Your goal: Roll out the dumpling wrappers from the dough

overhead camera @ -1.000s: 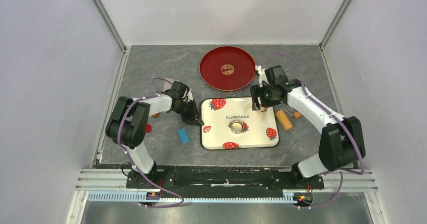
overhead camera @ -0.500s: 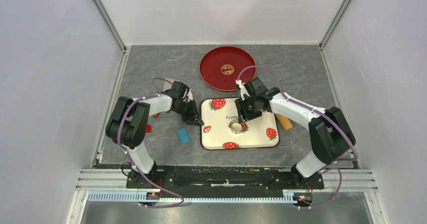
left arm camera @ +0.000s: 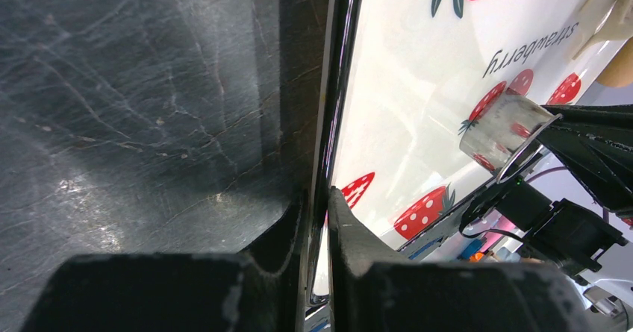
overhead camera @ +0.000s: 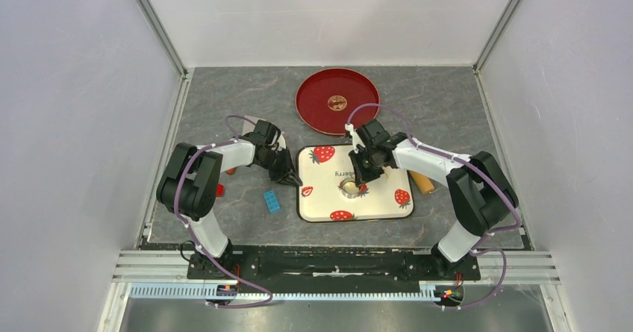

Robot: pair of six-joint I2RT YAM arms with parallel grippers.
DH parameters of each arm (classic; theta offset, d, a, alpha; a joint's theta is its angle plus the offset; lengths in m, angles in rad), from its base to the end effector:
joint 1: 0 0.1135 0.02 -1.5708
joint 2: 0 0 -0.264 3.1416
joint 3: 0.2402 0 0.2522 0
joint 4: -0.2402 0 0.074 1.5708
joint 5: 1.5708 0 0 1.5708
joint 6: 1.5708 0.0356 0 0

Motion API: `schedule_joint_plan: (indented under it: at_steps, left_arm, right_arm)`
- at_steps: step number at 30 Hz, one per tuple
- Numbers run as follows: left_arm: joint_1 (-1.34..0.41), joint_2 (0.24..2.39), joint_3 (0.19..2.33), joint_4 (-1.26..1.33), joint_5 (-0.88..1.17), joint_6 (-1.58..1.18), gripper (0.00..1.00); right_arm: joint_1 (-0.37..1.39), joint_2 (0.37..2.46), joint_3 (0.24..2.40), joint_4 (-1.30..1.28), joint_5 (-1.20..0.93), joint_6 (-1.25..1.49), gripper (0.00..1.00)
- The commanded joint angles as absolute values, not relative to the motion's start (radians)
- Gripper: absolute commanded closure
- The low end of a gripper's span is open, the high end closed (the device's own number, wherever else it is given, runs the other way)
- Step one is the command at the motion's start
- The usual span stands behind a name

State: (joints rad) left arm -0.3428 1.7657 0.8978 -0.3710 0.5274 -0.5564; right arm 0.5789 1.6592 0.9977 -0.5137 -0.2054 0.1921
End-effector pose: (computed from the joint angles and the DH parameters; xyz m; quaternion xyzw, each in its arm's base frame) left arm 0.2854 -0.1209 0.1253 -0.0587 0.9513 -0.3008 0.0319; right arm 0.2600 0.1786 0.1729 -0.2072 0.9533 0.1666 0.1433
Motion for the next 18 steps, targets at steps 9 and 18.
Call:
schedule_joint_plan:
  at_steps: [9, 18]
  left_arm:
    - [-0.362, 1.859, 0.841, -0.396, 0.275, -0.497, 0.98]
    - [-0.361, 1.858, 0.841, -0.396, 0.279, -0.494, 0.98]
  right_arm:
    - [0.586, 1.594, 1.033, -0.528, -0.211, 0.205, 1.00]
    - [0.583, 1.540, 1.107, -0.583, -0.170, 0.204, 1.00]
